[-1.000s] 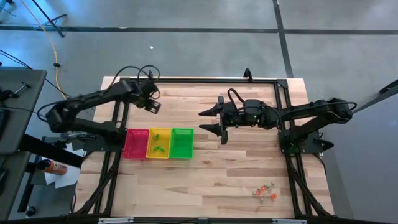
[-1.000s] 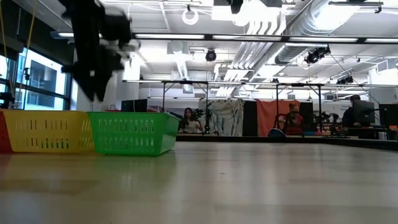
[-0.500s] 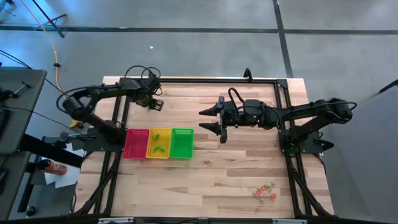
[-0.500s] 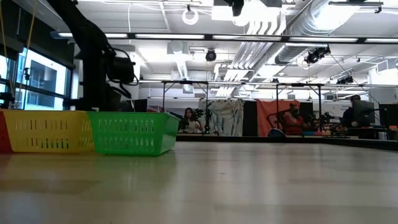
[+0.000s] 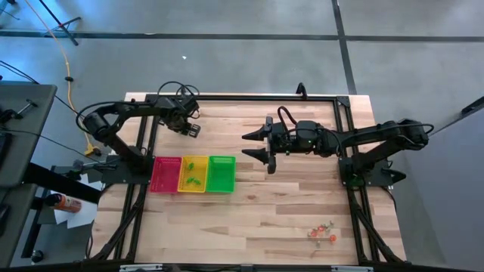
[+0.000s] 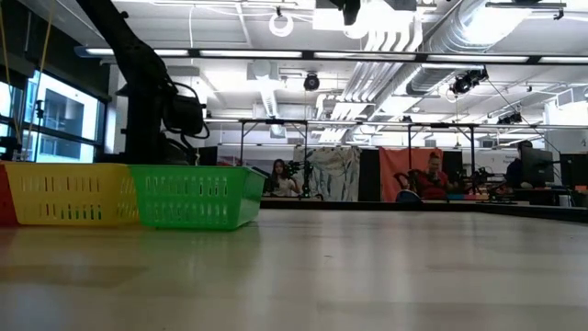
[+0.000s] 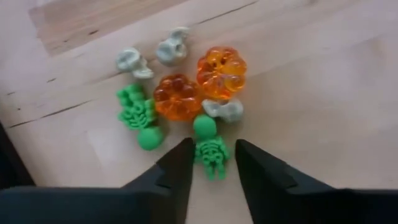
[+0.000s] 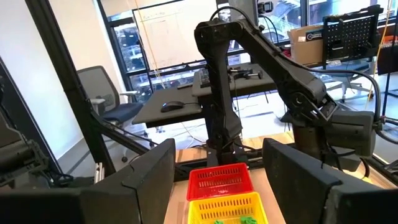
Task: Sort Halloween decoration
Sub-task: Put the green skeleton toy into the yellow bin
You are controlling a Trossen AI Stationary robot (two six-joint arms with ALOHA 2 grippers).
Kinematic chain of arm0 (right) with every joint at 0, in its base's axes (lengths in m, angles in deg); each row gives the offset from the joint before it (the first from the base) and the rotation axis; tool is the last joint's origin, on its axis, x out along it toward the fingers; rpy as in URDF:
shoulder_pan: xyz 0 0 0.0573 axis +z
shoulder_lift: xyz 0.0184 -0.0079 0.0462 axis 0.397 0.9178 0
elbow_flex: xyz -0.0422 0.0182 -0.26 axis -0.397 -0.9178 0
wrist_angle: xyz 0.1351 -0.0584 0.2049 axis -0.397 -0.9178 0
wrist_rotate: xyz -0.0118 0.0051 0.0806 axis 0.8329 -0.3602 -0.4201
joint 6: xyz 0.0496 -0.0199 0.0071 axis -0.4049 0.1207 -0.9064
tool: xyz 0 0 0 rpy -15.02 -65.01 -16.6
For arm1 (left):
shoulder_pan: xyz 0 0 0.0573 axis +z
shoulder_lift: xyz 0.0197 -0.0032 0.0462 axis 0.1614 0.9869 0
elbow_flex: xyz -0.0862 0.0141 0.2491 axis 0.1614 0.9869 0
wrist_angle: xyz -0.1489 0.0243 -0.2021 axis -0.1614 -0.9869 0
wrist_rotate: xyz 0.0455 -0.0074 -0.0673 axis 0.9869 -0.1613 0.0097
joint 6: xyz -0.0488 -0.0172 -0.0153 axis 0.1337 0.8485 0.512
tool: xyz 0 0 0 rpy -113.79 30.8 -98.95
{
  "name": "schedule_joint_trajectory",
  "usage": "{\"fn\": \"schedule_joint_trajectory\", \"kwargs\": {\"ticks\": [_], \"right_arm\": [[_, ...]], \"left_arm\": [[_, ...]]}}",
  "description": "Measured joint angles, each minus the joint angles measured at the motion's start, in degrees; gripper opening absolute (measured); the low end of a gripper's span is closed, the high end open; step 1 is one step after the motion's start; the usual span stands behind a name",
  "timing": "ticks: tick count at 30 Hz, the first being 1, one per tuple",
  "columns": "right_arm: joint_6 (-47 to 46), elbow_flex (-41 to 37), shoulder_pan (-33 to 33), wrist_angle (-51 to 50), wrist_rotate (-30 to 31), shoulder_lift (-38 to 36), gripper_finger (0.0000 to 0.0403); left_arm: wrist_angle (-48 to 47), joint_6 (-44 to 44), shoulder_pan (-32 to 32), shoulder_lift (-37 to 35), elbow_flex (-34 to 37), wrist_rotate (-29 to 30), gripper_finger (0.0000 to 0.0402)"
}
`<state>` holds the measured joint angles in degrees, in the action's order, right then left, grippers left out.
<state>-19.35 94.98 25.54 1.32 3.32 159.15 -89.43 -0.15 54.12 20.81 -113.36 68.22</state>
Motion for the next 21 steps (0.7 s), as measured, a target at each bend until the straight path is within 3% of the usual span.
{"fn": "schedule_joint_trajectory", "kwargs": {"ticks": [6, 14, 21], "right_arm": [[0.02, 0.00, 0.00, 0.00, 0.02, 0.00, 0.0236], [0.02, 0.00, 0.00, -0.35, 0.02, 0.00, 0.0236], [0.03, 0.00, 0.00, -3.15, 0.02, 0.00, 0.0236]], "left_arm": [[-0.72, -3.37, 0.07, -1.21, 0.05, -2.06, 0.0013], [-6.94, -5.84, 0.00, -7.17, 0.39, -6.40, 0.0015], [-8.48, -8.98, -1.30, -20.27, 0.35, -13.42, 0.0005]]}}
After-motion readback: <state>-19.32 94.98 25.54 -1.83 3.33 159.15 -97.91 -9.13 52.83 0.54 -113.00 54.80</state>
